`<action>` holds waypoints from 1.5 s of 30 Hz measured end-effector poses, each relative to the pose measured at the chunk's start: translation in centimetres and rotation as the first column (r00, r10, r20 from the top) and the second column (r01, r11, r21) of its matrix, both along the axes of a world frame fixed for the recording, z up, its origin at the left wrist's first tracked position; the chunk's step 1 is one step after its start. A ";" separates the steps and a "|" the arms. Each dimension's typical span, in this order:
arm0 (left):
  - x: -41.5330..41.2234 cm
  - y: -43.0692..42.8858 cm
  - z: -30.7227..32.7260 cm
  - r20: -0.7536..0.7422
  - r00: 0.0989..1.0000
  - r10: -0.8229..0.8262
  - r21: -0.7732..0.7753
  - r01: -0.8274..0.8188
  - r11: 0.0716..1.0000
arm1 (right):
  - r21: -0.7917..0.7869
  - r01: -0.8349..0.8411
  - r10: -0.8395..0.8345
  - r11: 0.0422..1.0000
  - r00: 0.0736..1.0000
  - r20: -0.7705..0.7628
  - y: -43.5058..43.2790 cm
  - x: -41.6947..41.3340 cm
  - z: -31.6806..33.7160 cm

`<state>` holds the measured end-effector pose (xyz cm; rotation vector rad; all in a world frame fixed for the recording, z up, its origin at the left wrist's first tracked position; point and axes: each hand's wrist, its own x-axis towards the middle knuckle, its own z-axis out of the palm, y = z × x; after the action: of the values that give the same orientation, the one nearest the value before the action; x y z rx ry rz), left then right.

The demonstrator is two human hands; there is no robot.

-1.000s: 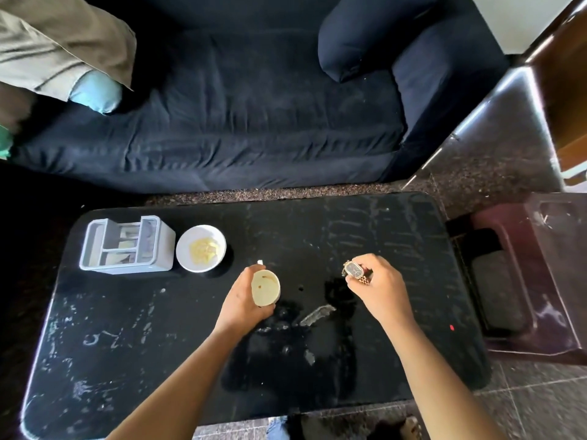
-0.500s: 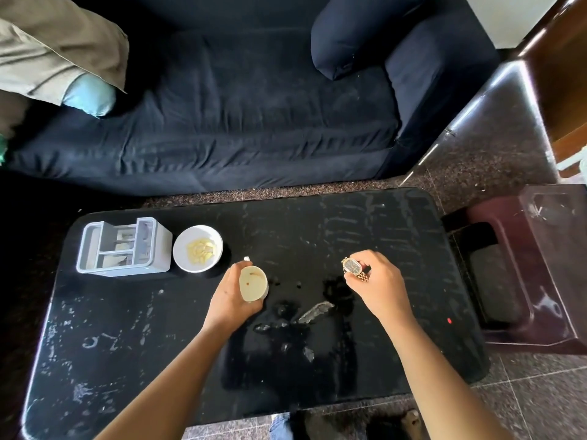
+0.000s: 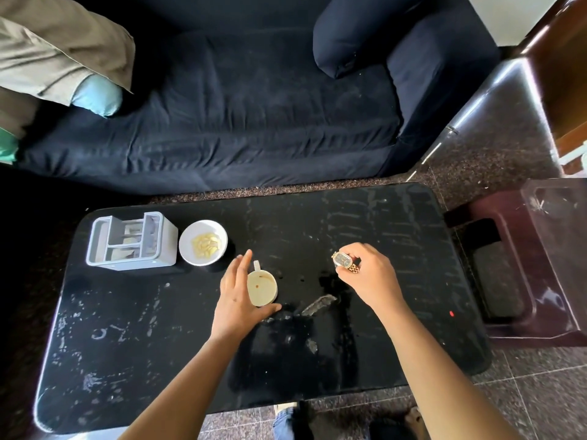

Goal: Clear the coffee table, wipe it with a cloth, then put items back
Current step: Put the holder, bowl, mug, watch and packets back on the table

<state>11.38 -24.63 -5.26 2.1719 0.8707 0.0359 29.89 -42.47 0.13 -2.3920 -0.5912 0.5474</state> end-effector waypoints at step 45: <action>26.0 -3.2 -2.4 -0.328 0.913 0.241 -0.331 -0.350 0.876 | -0.135 0.357 -0.379 0.924 0.819 -0.431 -5.2 23.2 -8.1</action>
<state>37.35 -27.83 -7.63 1.6801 1.2567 -0.2739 53.07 -47.64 -7.96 -2.2268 0.0946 0.9084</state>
